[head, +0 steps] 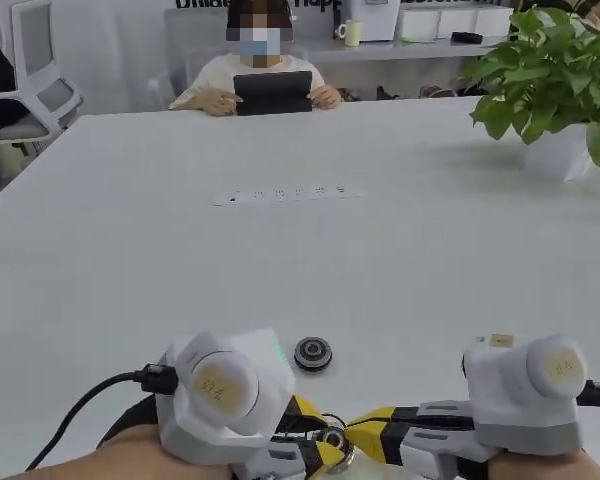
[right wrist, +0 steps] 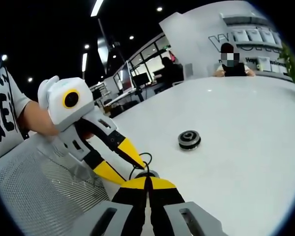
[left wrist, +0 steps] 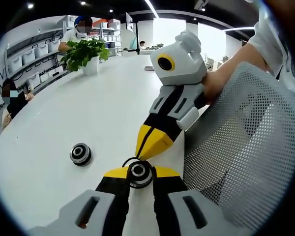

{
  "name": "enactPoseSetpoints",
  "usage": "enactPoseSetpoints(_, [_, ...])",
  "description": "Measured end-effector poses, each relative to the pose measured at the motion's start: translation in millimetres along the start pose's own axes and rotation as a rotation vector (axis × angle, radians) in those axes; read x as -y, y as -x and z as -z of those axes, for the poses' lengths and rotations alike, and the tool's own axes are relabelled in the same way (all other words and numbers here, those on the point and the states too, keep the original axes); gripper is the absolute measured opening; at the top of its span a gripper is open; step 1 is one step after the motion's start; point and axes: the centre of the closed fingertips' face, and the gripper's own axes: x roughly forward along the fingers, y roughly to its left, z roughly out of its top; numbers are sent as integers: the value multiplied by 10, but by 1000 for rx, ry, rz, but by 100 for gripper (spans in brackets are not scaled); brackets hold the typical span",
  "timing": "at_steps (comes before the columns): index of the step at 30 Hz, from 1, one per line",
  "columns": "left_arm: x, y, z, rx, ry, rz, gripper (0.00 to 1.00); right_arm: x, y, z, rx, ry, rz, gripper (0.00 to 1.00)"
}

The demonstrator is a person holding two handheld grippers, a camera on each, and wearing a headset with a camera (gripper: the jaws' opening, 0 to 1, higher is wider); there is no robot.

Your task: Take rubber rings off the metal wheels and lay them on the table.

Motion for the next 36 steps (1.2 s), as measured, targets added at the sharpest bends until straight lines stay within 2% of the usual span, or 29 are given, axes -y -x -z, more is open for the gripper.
enactPoseSetpoints(4, [4, 55, -34, 15, 15, 7, 16, -7, 3, -10, 7, -11, -7, 0])
enactPoseSetpoints(9, [10, 103, -29, 16, 9, 9, 18, -18, 2, -20, 11, -14, -14, 0])
enactPoseSetpoints(16, [21, 187, -94, 41, 2, 8, 24, -28, 8, -36, 19, -25, -22, 0])
enactPoseSetpoints(26, [-8, 323, -156, 78, 30, -2, 34, -52, 11, -64, 26, -37, -33, 0])
enactPoseSetpoints(36, [-58, 475, -157, 95, 46, -25, 40, -72, -18, -143, 31, -36, -46, 0])
